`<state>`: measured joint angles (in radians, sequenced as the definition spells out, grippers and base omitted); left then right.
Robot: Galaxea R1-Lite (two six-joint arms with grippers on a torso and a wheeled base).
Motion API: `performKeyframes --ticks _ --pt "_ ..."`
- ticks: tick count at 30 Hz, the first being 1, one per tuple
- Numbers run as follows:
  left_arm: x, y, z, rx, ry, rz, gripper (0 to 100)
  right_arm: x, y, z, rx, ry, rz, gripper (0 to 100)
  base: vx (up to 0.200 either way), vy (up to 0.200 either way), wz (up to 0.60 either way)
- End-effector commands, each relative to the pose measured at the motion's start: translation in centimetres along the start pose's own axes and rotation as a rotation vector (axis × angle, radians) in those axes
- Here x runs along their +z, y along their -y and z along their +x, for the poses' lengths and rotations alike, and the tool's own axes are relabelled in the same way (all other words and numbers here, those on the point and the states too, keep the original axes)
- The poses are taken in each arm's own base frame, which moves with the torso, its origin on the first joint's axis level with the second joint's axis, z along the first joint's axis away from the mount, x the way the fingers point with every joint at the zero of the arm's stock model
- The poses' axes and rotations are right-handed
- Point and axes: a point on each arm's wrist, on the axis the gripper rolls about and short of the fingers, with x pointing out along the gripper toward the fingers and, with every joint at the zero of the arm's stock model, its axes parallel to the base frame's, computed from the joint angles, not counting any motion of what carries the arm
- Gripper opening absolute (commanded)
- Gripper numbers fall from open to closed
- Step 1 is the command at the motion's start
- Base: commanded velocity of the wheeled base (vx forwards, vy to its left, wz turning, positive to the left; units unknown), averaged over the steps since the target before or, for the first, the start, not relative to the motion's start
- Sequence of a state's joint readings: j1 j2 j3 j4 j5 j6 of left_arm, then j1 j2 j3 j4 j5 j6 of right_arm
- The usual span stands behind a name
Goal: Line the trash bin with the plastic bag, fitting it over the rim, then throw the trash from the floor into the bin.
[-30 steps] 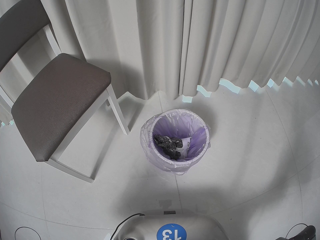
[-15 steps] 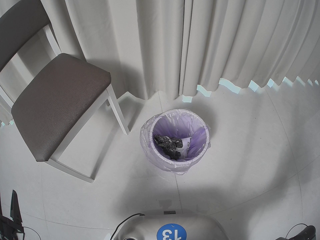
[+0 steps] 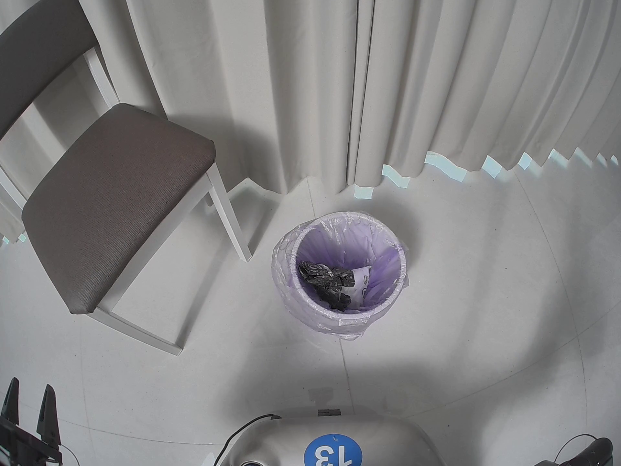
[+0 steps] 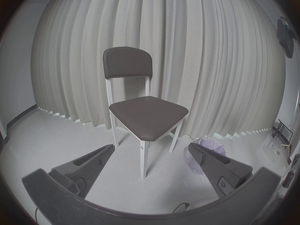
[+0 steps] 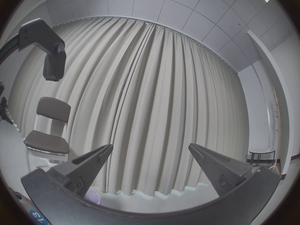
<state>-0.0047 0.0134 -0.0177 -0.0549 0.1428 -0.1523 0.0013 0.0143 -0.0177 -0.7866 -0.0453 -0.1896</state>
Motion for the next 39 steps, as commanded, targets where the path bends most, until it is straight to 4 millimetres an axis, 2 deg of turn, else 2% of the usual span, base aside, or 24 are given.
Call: performKeyframes --ticks 1,9,13,19,27,39 --pt "-0.5 -0.1 0.0 -0.004 -0.003 0.002 100 -0.4 -0.1 -0.3 -0.001 -0.005 -0.002 100 0.000 0.000 0.00" --pt "-0.6 0.1 0.0 -0.065 -0.014 0.092 100 -0.4 -0.1 -0.3 -0.002 -0.007 -0.005 100 0.000 0.000 0.00" --pt "-1.2 0.2 0.0 -0.157 -0.072 0.185 100 -0.4 0.0 -0.3 -0.004 -0.005 -0.005 100 0.000 0.000 0.00" --pt "-1.1 0.2 0.0 -0.163 -0.071 0.188 100 -0.7 -0.1 -0.3 0.014 -0.028 -0.002 100 0.000 0.000 0.00" --pt "-1.1 0.2 0.0 -0.150 -0.073 0.164 100 -3.2 -0.7 -0.7 0.091 -0.273 -0.020 100 0.000 0.000 0.00" --pt "-1.1 0.2 0.0 -0.150 -0.073 0.167 100 -5.9 -1.1 -2.0 0.128 -0.566 -0.011 100 0.000 0.000 0.00"
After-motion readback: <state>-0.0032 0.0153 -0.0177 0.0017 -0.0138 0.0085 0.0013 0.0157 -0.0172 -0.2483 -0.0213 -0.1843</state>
